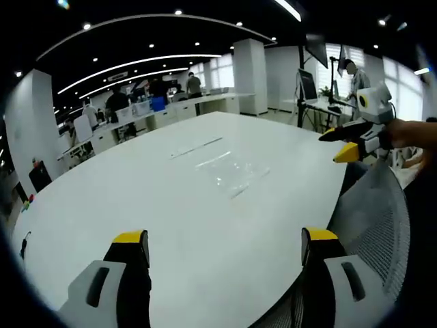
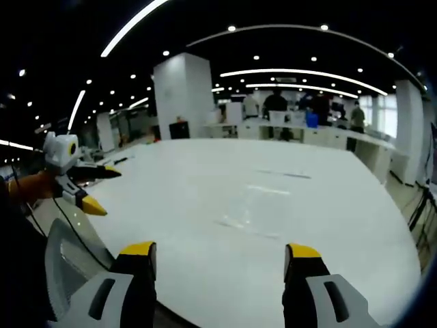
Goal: Open the resealable bag by pulling the two sides of the seal apart until the entire bag opening is separated and visibly accessible.
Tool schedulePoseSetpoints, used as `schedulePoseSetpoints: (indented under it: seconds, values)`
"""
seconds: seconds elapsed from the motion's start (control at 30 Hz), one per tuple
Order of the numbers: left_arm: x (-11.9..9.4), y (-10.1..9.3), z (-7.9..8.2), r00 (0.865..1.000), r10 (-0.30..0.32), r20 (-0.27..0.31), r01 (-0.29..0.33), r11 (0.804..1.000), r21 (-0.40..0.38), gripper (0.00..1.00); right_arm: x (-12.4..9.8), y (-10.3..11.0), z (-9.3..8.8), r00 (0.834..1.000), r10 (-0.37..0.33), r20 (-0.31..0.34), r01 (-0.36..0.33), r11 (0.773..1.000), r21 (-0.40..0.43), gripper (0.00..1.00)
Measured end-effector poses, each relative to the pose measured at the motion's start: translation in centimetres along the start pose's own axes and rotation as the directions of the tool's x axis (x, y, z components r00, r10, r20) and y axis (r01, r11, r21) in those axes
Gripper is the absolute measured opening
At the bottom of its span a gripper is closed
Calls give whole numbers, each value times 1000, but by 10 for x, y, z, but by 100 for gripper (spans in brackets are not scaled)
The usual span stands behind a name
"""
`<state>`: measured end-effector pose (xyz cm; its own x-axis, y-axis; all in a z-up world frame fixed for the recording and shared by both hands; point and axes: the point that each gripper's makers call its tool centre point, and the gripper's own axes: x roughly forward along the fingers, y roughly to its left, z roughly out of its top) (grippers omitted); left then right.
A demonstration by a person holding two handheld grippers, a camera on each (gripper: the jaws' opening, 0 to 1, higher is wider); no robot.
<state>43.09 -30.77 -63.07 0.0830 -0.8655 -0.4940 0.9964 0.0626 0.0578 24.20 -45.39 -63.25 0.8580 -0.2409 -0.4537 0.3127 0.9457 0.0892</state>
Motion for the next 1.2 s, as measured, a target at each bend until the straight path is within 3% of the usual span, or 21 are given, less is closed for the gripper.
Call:
schedulePoseSetpoints:
  seconds: [1.2]
  values:
    - [0,-1,-3,1000,-3,-5,3,1000,-6,89,1,4,-4,1000,17,-24,-17,1000,3,74]
